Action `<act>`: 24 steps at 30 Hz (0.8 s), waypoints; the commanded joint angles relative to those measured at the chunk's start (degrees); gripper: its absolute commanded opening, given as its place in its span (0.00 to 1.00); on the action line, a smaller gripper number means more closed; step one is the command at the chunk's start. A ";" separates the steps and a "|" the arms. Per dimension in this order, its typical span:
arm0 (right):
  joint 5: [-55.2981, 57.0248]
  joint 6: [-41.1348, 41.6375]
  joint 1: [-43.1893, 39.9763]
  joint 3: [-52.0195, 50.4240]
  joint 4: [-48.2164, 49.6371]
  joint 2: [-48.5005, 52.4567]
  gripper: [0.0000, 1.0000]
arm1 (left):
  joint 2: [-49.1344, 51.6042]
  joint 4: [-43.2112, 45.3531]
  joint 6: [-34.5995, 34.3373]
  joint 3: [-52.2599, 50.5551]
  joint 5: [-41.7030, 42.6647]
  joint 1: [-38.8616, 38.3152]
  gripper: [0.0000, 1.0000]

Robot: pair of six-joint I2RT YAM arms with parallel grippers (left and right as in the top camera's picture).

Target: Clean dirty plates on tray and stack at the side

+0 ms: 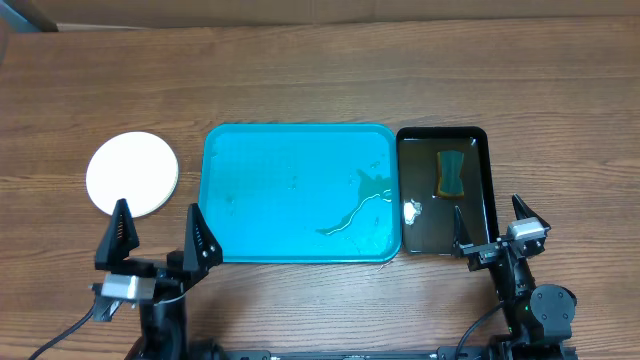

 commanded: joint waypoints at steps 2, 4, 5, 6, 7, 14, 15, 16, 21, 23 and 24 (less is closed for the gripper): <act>0.07 -0.24 -0.22 -0.59 0.28 -0.61 1.00 | -0.63 0.15 0.90 -4.85 -4.13 -1.40 1.00; 0.07 -0.24 -0.22 -0.59 0.28 -0.61 1.00 | -0.63 -1.01 0.90 -6.38 -4.11 -1.40 1.00; 0.07 -0.24 -0.22 -0.61 0.28 -0.61 1.00 | -0.63 -2.01 1.07 -7.02 -4.13 -1.40 1.00; 0.07 -0.24 -0.22 -0.59 0.28 -0.61 1.00 | -0.63 -3.30 1.46 -7.74 -4.13 -1.40 1.00; 0.07 -0.24 -0.22 -0.59 0.28 -0.61 1.00 | -0.66 -4.35 1.92 -8.33 -4.11 -1.40 1.00; 0.07 -0.24 -0.22 -0.59 0.28 -0.61 1.00 | -0.66 -18.69 12.81 -9.81 -3.06 -2.08 1.00; 0.07 -0.24 -0.22 -0.59 0.28 -0.61 1.00 | -0.66 -20.83 14.19 -9.81 -3.06 -2.29 1.00; 0.07 -0.24 -0.22 -0.59 0.28 -0.61 1.00 | -0.66 -22.58 15.06 -9.81 -3.06 -2.49 1.00; 0.07 -0.24 -0.22 -0.59 0.28 -0.61 1.00 | -0.66 -26.45 16.65 -9.79 -3.76 -3.15 1.00; 0.07 -0.24 -0.22 -0.59 0.28 -0.61 1.00 | -0.66 -26.45 17.88 -9.81 -3.89 -3.15 1.00; 0.07 -0.24 -0.22 -0.59 0.28 -0.61 1.00 | -0.66 -26.47 17.86 -9.81 -4.24 -3.15 1.00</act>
